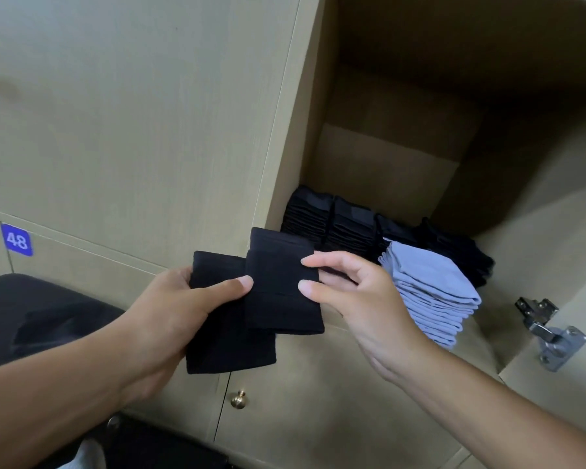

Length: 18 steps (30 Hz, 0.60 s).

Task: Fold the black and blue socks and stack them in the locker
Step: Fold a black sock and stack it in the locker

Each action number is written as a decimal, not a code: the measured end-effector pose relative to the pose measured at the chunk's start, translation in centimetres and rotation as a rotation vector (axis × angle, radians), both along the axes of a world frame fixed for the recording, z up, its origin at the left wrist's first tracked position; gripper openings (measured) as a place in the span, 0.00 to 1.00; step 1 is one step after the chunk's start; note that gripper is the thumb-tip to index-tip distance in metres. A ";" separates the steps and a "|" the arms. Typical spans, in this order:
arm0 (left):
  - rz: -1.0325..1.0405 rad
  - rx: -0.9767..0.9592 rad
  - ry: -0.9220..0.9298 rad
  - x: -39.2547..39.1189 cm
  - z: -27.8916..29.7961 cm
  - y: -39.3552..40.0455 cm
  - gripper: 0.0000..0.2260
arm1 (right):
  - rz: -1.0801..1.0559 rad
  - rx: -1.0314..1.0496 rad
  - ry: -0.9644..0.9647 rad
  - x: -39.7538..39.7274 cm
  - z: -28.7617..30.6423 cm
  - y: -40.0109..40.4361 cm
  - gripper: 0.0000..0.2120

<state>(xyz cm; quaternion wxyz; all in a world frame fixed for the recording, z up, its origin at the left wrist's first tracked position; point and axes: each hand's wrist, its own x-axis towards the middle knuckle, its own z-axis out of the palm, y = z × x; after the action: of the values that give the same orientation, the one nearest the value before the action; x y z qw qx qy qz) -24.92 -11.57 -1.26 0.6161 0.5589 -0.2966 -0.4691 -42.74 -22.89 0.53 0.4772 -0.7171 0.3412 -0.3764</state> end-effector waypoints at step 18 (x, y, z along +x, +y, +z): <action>-0.086 0.166 0.225 0.7 0.6 -1.2 0.18 | 0.046 -0.769 -0.033 -1.0 2.5 1.1 0.19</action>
<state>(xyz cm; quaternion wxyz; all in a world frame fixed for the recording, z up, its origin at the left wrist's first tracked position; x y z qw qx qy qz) -24.19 -12.73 -0.68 0.5762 0.5386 -0.2095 -0.5779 -43.78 -21.78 3.08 0.1871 -0.8452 0.1511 -0.4773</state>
